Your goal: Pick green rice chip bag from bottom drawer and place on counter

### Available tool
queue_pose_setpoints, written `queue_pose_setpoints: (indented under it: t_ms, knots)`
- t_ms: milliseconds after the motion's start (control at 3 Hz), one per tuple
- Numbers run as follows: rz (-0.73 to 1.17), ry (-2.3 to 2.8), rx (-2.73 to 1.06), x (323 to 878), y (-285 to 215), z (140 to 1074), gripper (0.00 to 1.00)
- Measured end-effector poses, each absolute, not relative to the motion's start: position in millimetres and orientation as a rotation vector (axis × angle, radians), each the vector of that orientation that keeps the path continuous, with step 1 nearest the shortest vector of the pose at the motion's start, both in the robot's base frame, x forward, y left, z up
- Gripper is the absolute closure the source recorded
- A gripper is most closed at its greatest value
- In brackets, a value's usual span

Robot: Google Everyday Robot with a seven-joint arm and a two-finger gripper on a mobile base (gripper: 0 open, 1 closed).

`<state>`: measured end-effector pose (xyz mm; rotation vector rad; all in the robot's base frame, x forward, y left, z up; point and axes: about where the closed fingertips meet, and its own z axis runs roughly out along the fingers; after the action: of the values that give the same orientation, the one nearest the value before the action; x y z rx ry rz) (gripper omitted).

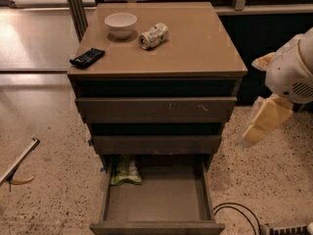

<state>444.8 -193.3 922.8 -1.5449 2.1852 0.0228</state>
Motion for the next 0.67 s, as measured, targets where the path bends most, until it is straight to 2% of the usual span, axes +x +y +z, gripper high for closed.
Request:
queue_pose_setpoints:
  t_ms: [667]
  knots:
    - [0.359, 2.136, -1.423, 444, -130, 780, 0.00]
